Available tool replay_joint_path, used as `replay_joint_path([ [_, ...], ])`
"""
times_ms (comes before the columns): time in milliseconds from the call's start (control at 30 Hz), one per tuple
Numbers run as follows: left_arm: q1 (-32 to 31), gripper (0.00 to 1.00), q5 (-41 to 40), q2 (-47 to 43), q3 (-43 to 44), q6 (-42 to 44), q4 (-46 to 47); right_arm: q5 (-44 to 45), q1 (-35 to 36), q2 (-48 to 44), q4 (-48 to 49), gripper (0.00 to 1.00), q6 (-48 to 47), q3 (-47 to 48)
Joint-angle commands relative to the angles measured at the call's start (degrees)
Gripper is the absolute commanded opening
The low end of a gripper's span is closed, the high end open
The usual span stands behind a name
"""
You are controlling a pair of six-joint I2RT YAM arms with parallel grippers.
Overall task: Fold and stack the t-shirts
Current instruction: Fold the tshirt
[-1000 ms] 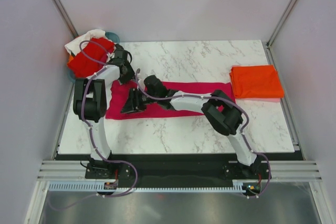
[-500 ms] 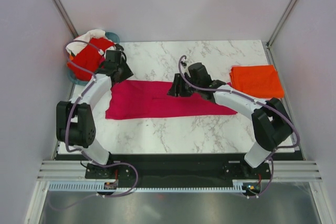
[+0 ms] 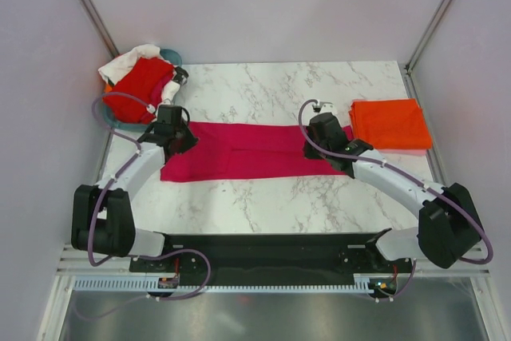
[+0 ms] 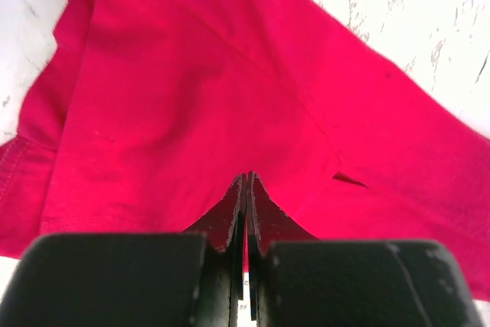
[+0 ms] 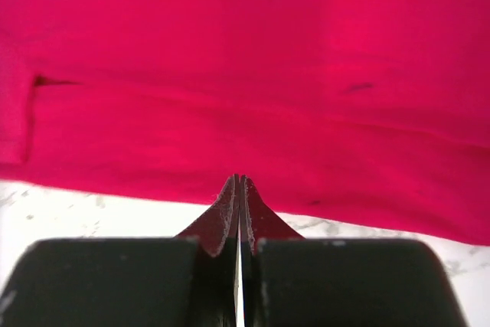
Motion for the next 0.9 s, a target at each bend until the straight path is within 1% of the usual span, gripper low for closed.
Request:
replay_joint_path([
  [0,-0.26,0.02,2.01,-0.89,-2.06,-1.59,2.33,10.87,-0.56,-0.76,-3.1,0.0,1.08,-2.21],
  [100,-0.17,0.02,1.83,0.95,-1.99,-1.86,2.51,13.17,-1.35,-0.68,-3.02,0.0,2.41,-4.06],
  [233,-0.17,0.02,1.92,3.94,-0.76,-2.91,2.33,10.72,-5.04,2.13,-1.88,0.0,4.87,-5.91],
  [333,-0.17,0.02,1.3,6.75,0.47,-3.97,2.51,11.42,-7.06,3.98,-1.35,0.0,4.87,-6.09],
  [467,-0.17,0.02,0.51,11.4,4.16,-3.27,2.25,11.95,-8.82,6.87,-1.08,0.0,5.39,-5.56],
  [733,-0.26,0.02,-2.3,19.67,10.4,-2.13,1.81,9.67,-9.26,13.2,0.76,0.0,6.8,-3.8],
  [867,-0.26,0.02,-3.09,24.16,12.87,-1.69,0.75,8.0,-9.18,17.24,-0.11,0.0,7.86,-3.19],
])
